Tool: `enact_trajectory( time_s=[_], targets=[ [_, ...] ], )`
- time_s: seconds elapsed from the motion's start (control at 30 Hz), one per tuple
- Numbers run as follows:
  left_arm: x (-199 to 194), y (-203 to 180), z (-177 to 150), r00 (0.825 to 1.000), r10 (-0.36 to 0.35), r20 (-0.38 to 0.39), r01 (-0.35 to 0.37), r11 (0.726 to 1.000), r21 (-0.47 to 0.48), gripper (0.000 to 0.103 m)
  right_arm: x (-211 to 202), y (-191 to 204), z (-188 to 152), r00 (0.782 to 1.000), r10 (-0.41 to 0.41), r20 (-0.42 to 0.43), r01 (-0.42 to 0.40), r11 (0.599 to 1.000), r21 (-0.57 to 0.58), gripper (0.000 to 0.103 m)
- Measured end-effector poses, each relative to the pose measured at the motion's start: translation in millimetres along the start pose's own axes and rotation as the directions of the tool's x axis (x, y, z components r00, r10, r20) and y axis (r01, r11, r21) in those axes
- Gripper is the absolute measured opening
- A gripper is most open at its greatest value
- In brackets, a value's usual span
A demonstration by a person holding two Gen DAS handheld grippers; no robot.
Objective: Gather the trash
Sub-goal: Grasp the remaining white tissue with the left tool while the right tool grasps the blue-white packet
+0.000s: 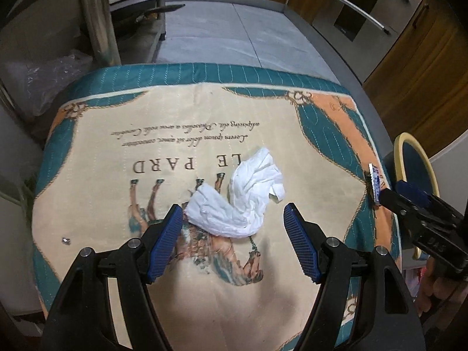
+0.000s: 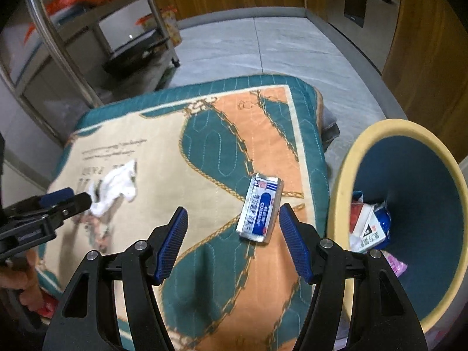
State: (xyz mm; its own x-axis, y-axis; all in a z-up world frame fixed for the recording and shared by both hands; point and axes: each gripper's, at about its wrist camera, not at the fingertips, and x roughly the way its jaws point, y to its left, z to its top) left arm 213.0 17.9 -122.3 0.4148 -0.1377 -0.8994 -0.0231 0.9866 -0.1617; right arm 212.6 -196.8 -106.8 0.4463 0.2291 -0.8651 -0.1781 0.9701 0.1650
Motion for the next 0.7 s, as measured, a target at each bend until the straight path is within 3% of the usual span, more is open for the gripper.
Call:
enact_trajectory(
  time_s=[0.13,0.33,0.5,0.57,0.7],
  targets=[
    [11.6,-4.6,1.5,1.0,0.011,-0.025,-0.01,1.0,0.008,0.068,13.7,1.5,1.4,0.998,-0.067,-0.009,0.067,0.998,-0.022,0.066],
    [28.4,0.4,-0.9,0.998,0.012,-0.059,-0.013,1.0,-0.015,0.045,24.2,-0.1,-2.2,0.996,-0.083,-0.015,0.082,0.996,-0.031,0.066],
    [25.7,5.1,-3.9,0.998,-0.009,-0.056,0.008,1.0,-0.028,0.021,28.8,-2.6,-8.7,0.997,-0.073,-0.022,0.072,0.997,-0.028,0.046],
    [23.9,4.5,-5.8,0.998,-0.013,-0.057,0.012,1.0,-0.022,0.017,27.1,-4.1,-9.8,0.998,-0.061,-0.019,0.061,0.998,-0.027,0.032],
    [13.5,4.2,-9.6,0.999,-0.029,-0.045,0.028,0.999,-0.024,0.013,19.6,-8.1,-11.4,1.0,-0.004,-0.007,0.004,1.0,0.005,0.029]
  ],
)
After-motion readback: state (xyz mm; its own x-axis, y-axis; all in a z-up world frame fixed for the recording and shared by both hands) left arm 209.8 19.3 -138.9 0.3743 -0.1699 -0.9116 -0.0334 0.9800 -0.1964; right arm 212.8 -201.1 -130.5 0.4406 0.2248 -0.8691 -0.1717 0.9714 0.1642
